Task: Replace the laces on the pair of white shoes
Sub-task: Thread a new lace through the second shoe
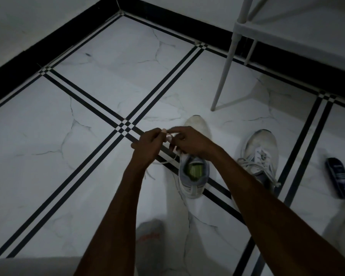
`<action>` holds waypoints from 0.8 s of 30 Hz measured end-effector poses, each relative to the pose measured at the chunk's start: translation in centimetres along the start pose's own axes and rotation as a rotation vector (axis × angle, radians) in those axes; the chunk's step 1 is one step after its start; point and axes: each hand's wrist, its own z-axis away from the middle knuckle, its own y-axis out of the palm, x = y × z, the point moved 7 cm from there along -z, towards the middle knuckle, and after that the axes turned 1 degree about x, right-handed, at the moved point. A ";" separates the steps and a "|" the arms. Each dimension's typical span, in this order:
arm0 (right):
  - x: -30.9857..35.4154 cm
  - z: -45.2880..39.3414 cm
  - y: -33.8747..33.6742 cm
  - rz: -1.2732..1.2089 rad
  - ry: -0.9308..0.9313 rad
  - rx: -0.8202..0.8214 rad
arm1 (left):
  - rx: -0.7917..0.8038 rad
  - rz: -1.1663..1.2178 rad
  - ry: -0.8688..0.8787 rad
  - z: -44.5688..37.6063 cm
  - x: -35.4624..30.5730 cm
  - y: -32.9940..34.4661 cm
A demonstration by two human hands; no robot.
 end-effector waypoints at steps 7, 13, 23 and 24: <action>-2.8 0.4 -6.1 -0.041 0.052 -0.563 | -0.039 0.032 -0.041 0.3 1.8 -1.3; 0.0 -0.8 -0.2 0.208 -0.083 -0.076 | -0.011 -0.048 0.016 -0.6 -0.2 0.1; -1.4 -0.7 -1.7 0.148 -0.057 -0.269 | -0.139 -0.117 0.131 -0.9 0.8 -1.6; -0.9 -0.8 -1.2 0.170 -0.084 -0.246 | -0.127 -0.142 0.130 -0.9 0.7 -1.4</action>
